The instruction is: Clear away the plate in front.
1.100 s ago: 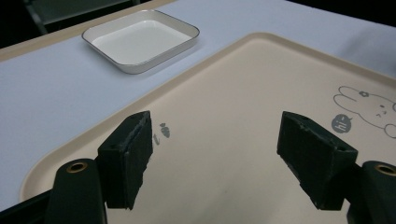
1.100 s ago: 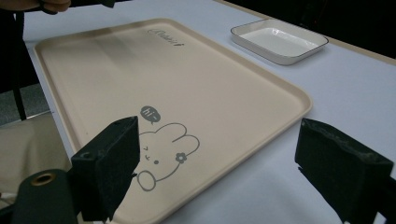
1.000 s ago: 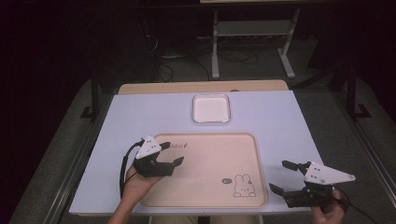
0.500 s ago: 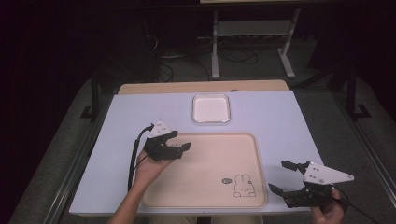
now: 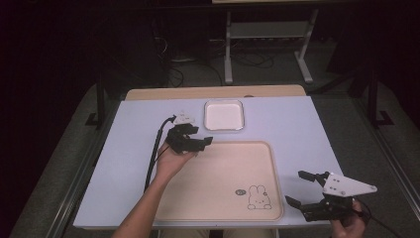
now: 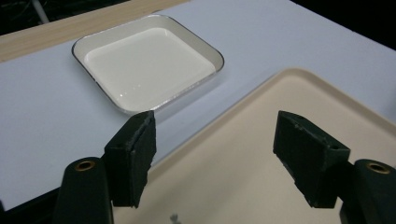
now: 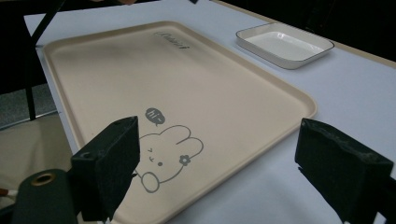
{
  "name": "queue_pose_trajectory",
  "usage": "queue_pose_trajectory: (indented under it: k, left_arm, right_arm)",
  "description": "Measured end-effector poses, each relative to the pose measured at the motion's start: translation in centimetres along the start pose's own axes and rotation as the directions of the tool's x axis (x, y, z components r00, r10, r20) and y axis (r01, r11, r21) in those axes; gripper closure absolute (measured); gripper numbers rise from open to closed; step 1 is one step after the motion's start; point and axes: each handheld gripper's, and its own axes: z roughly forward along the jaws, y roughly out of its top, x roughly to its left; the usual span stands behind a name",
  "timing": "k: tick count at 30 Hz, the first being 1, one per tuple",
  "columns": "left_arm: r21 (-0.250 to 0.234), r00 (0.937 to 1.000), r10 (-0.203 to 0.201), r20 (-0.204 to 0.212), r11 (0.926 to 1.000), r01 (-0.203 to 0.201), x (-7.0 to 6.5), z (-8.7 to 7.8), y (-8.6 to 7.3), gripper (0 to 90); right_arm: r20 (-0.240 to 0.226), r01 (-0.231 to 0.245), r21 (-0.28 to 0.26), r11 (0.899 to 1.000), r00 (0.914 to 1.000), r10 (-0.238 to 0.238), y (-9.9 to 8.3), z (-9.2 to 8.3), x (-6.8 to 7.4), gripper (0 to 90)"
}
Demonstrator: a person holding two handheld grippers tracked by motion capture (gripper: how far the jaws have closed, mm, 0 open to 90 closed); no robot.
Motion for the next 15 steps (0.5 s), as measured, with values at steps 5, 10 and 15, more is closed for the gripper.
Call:
queue_pose_trajectory:
  k: [5, 10, 15]
  left_arm:
    - [0.028, 0.9998, -0.008, -0.020, 0.9996, 0.009, 0.9, 1.6, 1.8, 30.9]
    - [0.053, 0.9993, -0.014, -0.033, 0.9985, 0.016, 1.6, 2.9, 2.9, 31.0]
    - [0.052, 0.9972, -0.072, -0.021, 0.9960, 0.073, 2.9, 4.1, 3.9, 30.9]
  right_arm:
    - [-0.010, 0.008, 0.002, 1.000, 0.9999, -0.008, 0.1, 0.1, 0.1, 13.1]
    - [-0.011, 0.003, 0.019, 1.000, 0.9999, -0.003, -0.1, 0.2, 0.0, 13.1]
    - [-0.009, -0.003, 0.013, 1.000, 1.0000, 0.003, -0.1, 0.1, -0.2, 13.1]
